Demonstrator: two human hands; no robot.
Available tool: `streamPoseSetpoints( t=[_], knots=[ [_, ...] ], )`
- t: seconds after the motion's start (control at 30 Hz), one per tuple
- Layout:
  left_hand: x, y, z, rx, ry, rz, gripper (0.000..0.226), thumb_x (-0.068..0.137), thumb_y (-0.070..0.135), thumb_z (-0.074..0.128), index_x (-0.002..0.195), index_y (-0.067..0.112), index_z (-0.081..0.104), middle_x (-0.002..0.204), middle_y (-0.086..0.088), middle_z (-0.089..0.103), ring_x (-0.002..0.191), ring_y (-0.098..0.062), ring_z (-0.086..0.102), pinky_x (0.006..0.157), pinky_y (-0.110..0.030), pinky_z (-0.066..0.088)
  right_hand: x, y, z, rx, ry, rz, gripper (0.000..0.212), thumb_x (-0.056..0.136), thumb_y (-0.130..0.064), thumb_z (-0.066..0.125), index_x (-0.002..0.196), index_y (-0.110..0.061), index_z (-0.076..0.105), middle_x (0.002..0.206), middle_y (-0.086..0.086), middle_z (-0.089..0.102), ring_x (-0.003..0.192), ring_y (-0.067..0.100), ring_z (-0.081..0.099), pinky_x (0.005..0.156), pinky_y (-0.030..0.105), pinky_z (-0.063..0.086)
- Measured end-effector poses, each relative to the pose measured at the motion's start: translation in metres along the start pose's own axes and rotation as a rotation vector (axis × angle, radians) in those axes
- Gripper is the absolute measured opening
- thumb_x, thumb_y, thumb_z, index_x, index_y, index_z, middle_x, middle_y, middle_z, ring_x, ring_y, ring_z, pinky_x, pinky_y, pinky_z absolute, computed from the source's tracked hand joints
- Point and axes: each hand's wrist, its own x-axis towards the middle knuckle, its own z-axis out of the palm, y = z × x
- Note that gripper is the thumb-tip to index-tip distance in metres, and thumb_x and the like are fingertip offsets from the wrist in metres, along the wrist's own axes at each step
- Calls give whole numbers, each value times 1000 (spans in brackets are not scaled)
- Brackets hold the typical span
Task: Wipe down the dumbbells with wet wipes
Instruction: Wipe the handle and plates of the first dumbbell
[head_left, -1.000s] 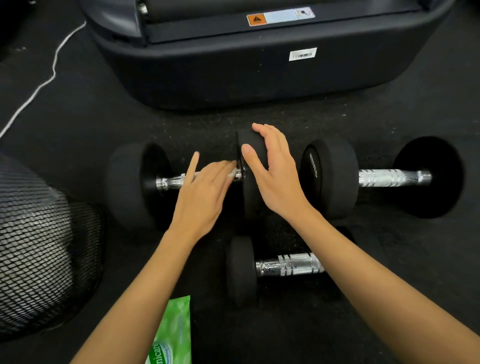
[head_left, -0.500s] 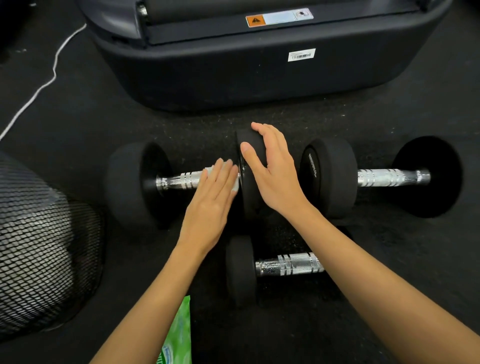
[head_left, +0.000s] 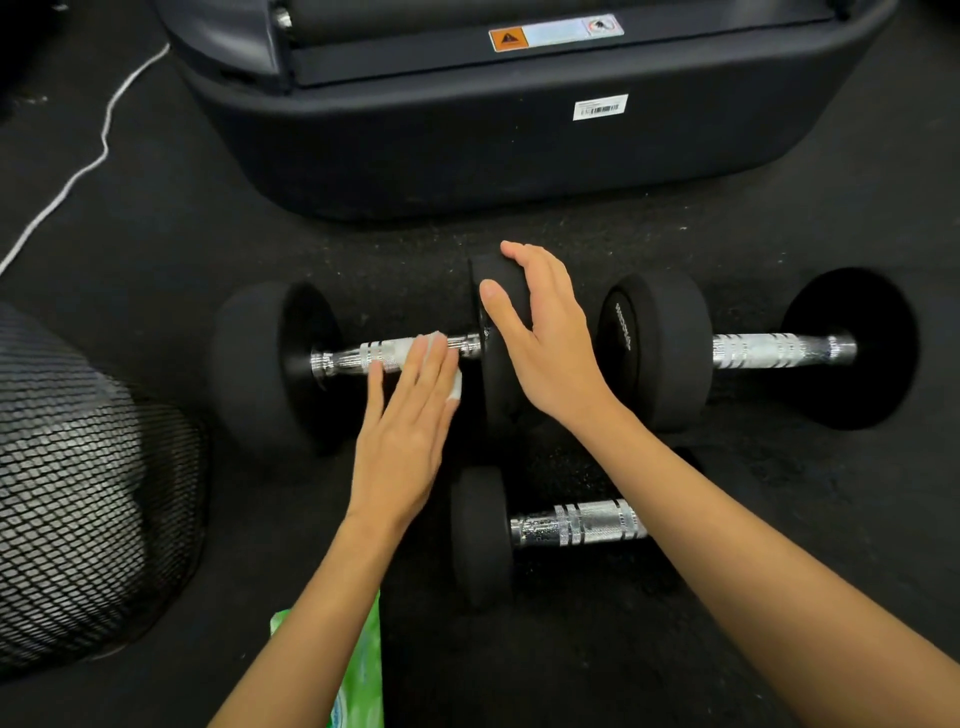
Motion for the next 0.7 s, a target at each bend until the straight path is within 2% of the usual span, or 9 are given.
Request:
streamPoseSetpoints(
  t=[0.17, 0.27, 0.4, 0.47, 0.57, 0.7],
  knots=[
    [13, -4, -5, -51, 87, -72, 45, 107, 23, 30, 148, 6, 40, 155, -8, 37, 146, -22, 30, 123, -43, 0, -1, -1, 0, 0, 4, -7, 46, 99, -35, 48, 140, -14, 42, 144, 2, 39, 131, 10, 39, 107, 25, 37],
    [30, 12, -1, -128, 110, -114, 43, 106, 20, 35, 143, -1, 44, 150, -14, 45, 143, -28, 36, 124, -41, 6, 1, -1, 0, -2, 7, 0, 46, 99, -35, 48, 140, -15, 43, 144, 1, 39, 131, 9, 39, 103, 19, 35],
    [18, 10, -1, -166, 55, 10, 44, 106, 18, 35, 145, -1, 41, 154, -14, 38, 146, -26, 31, 122, -41, 18, 0, -1, 0, 3, -6, -2, 46, 99, -35, 48, 140, -16, 42, 144, 1, 38, 130, 9, 40, 102, 18, 34],
    [6, -9, -4, -119, 48, 25, 45, 107, 20, 33, 148, 4, 39, 156, -10, 35, 147, -23, 28, 123, -44, 15, -1, -1, 0, 3, -9, -4, 45, 100, -35, 47, 140, -16, 42, 144, 1, 38, 131, 9, 38, 102, 16, 33],
    [3, -26, -10, -125, 101, -83, 44, 106, 22, 33, 147, 7, 42, 154, -7, 39, 147, -22, 30, 124, -43, 5, -2, -2, -1, 3, -5, -6, 44, 100, -34, 47, 140, -16, 42, 143, 0, 38, 133, 9, 37, 103, 16, 32],
    [22, -4, -7, -134, 149, -158, 39, 105, 17, 40, 135, -3, 53, 140, -19, 54, 138, -35, 42, 122, -47, 13, 0, -3, 0, 0, -4, 11, 45, 100, -34, 47, 140, -16, 43, 143, 0, 38, 132, 10, 39, 103, 20, 34]
  ],
)
